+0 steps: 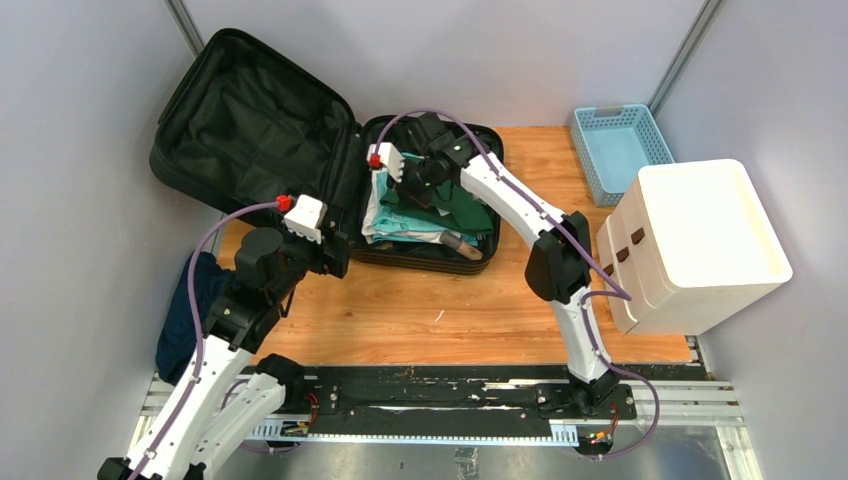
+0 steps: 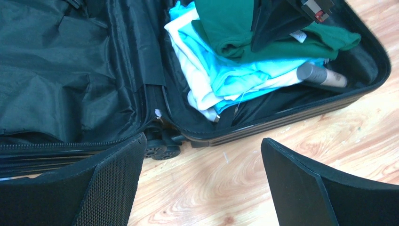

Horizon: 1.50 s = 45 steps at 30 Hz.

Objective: Open, take out, and arrange the luggage
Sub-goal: Pick up the clothes from the luggage.

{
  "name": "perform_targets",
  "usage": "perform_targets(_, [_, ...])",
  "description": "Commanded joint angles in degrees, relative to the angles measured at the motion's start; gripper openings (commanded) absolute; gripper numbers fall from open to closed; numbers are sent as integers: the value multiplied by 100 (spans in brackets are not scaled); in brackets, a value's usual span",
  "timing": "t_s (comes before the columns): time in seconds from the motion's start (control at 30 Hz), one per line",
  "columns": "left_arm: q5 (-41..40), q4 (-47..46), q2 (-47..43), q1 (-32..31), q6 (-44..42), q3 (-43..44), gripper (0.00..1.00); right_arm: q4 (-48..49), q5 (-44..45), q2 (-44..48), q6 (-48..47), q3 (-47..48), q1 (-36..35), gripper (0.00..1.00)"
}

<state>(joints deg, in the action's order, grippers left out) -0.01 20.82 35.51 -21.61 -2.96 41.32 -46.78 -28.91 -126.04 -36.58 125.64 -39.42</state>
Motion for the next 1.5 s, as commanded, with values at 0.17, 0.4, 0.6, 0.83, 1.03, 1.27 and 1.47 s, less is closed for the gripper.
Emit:
perform_targets(0.17, [724, -1044, 420, -37, 2326, 266, 100, -330, -1467, 631, 316, 287, 537, 0])
perform_targets(0.4, [660, -2511, 1408, -37, 6092, 63, 91, -284, -2144, 594, 564, 188, 872, 0])
perform_targets(0.6, [14, -2505, 2389, -37, 7902, 375, 99, -209, -2567, 718, 662, -83, 1132, 0])
perform_targets(0.83, [24, -2819, 4166, -37, 8714, 1047, 100, -71, -2892, 798, 744, -327, 1235, 0])
perform_targets(1.03, [61, -2907, 5225, -37, 9173, 1623, 100, -15, -3023, 860, 746, -473, 1286, 0])
perform_targets(1.27, [162, -2974, 5952, -37, 9305, 2132, 97, -6, -3151, 888, 698, -558, 1288, 0])
perform_targets(1.47, [462, -3014, 6254, -37, 9316, 2329, 70, -15, -3287, 945, 630, -660, 1326, 0])
